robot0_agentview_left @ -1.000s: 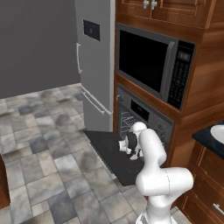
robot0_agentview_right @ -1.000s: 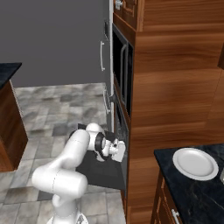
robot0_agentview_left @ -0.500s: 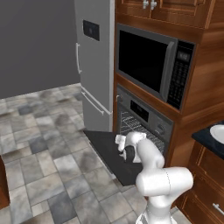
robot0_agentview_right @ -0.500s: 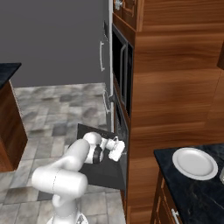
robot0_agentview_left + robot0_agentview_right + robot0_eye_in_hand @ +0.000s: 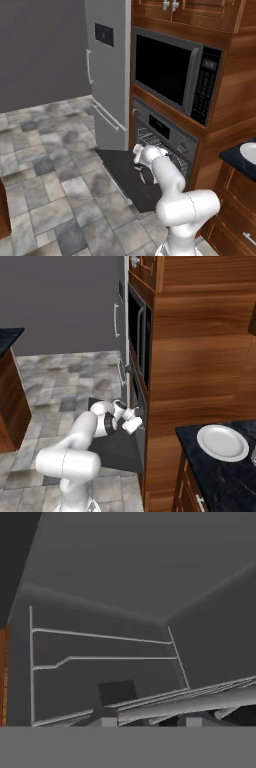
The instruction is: Take the baked cake out of the oven and place it on the plate for cooling. Then close the oven door.
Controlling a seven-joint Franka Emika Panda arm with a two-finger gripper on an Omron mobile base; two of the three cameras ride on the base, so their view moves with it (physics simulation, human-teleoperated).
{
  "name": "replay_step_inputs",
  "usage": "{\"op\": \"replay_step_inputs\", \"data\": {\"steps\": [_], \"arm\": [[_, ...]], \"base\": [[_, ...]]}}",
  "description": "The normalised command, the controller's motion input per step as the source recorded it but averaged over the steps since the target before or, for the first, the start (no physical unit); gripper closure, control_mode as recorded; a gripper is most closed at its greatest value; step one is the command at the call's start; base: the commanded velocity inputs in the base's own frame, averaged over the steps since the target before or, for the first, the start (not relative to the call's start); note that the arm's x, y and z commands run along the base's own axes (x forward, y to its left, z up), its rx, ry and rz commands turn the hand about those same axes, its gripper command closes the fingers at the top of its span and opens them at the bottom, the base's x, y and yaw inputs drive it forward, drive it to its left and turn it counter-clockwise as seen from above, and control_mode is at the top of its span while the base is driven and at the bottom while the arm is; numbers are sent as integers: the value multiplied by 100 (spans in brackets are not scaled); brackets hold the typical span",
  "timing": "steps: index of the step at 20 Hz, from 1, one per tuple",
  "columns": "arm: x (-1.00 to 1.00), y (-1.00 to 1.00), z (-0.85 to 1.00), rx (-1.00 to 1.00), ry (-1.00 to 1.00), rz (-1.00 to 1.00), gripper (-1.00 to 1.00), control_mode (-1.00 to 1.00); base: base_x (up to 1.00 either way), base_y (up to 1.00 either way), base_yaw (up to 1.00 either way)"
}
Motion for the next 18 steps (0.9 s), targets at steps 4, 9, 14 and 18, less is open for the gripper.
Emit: {"op": "replay_step_inputs", "data": {"steps": [4,9,14,18], "arm": [[-17,36,-74,34,55,0,100,-100],[-30,46,-83,33,55,0,100,-100],[-43,57,-88,32,53,1,100,-100],[-55,64,-89,32,51,2,100,-100]], "base": [[0,0,0],[0,0,0],[0,0,0],[0,0,0]]}}
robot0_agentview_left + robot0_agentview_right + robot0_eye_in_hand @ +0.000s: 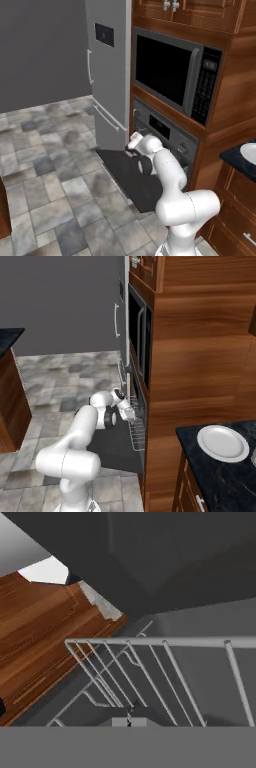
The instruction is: Take the baked cake out of the oven and place it on the plate for cooling. Then close the oven door.
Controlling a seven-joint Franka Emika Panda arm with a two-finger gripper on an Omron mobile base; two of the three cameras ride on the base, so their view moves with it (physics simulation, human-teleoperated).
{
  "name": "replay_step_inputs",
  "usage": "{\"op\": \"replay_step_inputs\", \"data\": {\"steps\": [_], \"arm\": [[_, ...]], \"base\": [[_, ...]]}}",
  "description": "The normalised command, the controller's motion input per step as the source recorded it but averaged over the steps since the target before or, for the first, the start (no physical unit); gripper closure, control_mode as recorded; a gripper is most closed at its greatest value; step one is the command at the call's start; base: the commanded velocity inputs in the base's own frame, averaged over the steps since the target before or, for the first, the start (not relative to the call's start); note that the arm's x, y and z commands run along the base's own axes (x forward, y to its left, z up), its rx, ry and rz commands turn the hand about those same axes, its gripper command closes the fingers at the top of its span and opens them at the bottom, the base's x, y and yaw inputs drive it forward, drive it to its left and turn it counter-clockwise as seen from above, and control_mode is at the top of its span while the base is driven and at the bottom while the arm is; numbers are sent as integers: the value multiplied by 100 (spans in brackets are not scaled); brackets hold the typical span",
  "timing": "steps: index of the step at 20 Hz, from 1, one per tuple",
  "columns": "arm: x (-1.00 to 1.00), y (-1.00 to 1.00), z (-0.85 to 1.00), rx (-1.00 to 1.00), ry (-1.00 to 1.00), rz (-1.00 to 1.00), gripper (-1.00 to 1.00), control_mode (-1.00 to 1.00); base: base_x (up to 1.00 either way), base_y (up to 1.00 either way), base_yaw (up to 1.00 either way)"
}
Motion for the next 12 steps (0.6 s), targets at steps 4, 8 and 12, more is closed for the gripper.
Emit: {"op": "replay_step_inputs", "data": {"steps": [4,8,12], "arm": [[-70,74,-93,30,47,2,100,-100],[-82,83,-98,28,41,4,100,-100],[-87,89,-99,28,35,4,100,-100]], "base": [[0,0,0],[0,0,0],[0,0,0]]}}
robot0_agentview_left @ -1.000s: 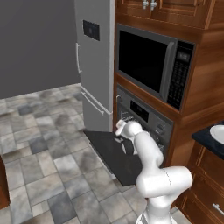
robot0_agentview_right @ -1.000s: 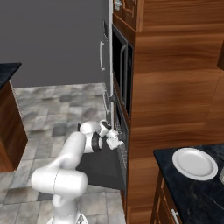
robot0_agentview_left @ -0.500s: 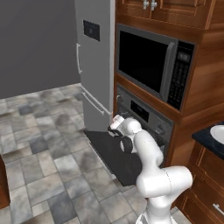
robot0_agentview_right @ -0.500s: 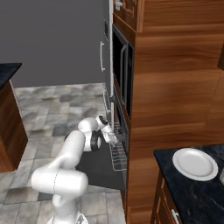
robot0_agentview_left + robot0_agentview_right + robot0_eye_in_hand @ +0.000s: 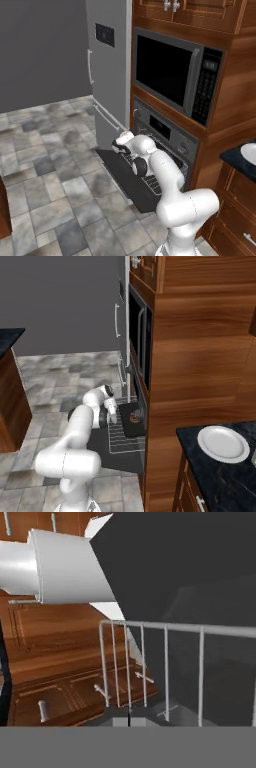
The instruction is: Take the baked cake out of the oven and place it on the plate for cooling. Then close the oven door.
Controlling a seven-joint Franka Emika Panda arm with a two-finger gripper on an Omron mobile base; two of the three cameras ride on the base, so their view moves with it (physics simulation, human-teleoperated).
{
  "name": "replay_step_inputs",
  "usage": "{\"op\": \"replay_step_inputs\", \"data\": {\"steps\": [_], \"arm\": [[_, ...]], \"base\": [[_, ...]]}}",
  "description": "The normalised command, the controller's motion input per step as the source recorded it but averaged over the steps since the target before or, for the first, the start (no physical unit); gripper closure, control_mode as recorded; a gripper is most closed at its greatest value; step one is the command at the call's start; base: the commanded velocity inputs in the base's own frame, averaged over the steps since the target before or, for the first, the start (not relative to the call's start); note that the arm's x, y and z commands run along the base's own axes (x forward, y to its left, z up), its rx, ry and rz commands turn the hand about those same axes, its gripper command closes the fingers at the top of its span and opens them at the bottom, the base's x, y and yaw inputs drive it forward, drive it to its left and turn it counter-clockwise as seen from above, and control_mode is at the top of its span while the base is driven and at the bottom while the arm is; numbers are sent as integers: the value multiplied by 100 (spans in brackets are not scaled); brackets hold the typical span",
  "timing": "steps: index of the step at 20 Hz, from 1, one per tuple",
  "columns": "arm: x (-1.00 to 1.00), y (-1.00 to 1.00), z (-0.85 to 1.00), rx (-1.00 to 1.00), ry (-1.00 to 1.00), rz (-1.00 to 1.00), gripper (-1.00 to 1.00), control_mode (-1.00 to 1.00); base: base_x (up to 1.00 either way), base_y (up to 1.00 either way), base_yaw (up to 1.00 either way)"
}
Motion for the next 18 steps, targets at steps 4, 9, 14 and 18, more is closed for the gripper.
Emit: {"op": "replay_step_inputs", "data": {"steps": [4,9,14,18], "arm": [[-84,96,-100,27,24,4,100,-100],[-80,98,-86,18,9,1,100,-100],[-67,63,31,3,-25,-17,-100,-100],[-49,28,87,0,-50,-30,-100,-100]], "base": [[0,0,0],[0,0,0],[0,0,0],[0,0,0]]}}
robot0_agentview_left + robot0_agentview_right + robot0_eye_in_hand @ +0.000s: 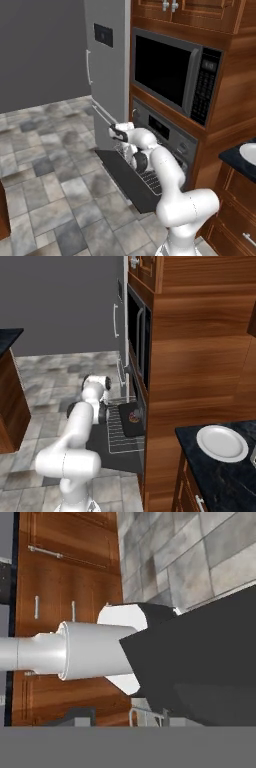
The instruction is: Take the baked cake out of the oven and place it on the plate for cooling. Then close the oven door.
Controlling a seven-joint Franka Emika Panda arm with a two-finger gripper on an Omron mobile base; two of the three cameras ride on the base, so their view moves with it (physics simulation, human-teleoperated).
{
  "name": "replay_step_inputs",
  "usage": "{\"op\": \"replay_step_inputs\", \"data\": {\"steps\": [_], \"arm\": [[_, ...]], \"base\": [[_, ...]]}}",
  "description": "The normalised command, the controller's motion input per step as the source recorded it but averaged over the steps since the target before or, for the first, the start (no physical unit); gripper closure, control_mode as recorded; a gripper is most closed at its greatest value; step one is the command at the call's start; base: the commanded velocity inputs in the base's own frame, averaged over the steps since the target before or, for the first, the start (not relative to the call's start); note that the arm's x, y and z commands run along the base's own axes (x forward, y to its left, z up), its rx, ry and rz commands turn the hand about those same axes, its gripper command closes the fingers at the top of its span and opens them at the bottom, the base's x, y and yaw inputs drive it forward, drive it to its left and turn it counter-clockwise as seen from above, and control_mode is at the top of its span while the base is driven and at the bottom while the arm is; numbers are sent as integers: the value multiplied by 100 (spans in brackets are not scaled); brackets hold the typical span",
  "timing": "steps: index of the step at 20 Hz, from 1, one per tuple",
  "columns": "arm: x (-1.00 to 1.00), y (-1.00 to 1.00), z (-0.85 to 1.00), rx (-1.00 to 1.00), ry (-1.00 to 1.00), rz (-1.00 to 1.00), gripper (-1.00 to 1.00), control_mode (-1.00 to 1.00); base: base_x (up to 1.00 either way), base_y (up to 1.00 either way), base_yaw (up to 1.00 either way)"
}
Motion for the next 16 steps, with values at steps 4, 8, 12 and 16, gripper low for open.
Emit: {"op": "replay_step_inputs", "data": {"steps": [4,8,12,16], "arm": [[-51,1,96,0,-63,-28,-100,-100],[-61,9,69,-6,-78,-21,-100,-100],[-82,25,33,-18,-83,-17,-100,-100],[-100,41,5,-24,-86,-14,-100,-100]], "base": [[0,0,0],[0,0,0],[0,0,0],[0,0,0]]}}
